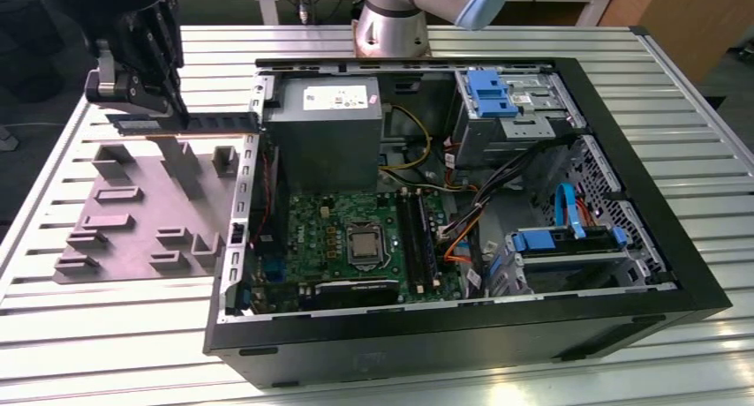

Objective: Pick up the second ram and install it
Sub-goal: 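Pick up the second ram and move it above second insertion slot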

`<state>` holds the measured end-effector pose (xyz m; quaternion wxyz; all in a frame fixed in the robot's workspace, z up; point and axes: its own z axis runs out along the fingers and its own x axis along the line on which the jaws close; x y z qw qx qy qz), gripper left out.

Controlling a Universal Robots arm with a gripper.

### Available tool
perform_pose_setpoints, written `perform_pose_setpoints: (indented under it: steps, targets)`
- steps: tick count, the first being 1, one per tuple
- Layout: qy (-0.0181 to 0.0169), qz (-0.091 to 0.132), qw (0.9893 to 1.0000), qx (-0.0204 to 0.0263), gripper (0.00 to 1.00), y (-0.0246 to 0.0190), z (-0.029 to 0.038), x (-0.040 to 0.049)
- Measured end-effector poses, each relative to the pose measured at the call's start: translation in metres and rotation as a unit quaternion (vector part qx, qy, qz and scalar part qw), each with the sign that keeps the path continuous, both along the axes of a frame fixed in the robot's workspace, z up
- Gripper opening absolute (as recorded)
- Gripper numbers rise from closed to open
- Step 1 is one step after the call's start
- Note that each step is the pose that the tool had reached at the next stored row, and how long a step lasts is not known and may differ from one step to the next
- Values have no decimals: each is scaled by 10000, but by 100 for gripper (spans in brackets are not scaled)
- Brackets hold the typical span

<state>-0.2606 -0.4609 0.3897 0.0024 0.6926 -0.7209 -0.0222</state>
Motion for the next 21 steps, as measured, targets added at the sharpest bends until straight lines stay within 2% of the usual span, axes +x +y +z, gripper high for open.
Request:
perform_pose_setpoints:
  steps: [21]
  targets:
    - [0, 0, 10000, 0, 14, 0, 0, 127]
